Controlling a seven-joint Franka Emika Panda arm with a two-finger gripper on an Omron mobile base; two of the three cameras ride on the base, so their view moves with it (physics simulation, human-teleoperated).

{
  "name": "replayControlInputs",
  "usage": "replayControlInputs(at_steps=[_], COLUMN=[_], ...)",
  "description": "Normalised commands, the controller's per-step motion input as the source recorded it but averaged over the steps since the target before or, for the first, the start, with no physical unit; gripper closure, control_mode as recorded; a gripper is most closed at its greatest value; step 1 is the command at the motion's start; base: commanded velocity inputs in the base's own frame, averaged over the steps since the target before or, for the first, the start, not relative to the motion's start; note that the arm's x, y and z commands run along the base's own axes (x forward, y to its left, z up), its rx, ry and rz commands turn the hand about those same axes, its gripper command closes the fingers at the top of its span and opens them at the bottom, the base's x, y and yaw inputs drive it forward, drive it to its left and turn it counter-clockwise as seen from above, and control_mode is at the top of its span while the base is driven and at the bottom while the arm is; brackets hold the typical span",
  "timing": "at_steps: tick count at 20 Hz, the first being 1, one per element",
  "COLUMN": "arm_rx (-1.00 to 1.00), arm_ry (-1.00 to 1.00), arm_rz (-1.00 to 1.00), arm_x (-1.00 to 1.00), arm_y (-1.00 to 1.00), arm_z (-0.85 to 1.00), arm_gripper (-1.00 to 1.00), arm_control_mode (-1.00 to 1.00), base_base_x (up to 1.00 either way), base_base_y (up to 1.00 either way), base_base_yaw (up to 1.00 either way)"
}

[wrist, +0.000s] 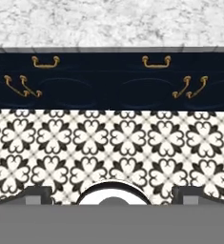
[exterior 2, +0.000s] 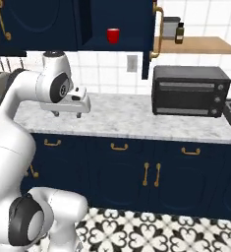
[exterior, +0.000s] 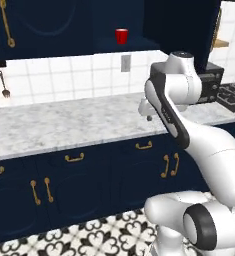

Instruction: Gather all objects into one cabinet and sort the glasses and bowls to opposite sides.

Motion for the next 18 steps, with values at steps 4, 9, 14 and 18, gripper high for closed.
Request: replayControlInputs(at_steps=[4,9,14,18], arm_rx=[0.0,0.0,0.0,0.0], arm_ry=[0.0,0.0,0.0,0.0], arm_rz=[0.0,0.0,0.0,0.0], arm_x=[0.0,0.0,0.0,0.0], arm_y=[0.0,0.0,0.0,0.0], arm_z=[0.0,0.0,0.0,0.0], arm_gripper=[-1.0,-1.0,-1.0,-1.0], arm_control_mode=[1.0,1.0,1.0,1.0], base_base_x=[0.96,1.0,1.0,0.42], base_base_y=[-0.21,0.0,0.0,0.0], base_base_yaw=[0.0,-0.01,0.0,-0.02])
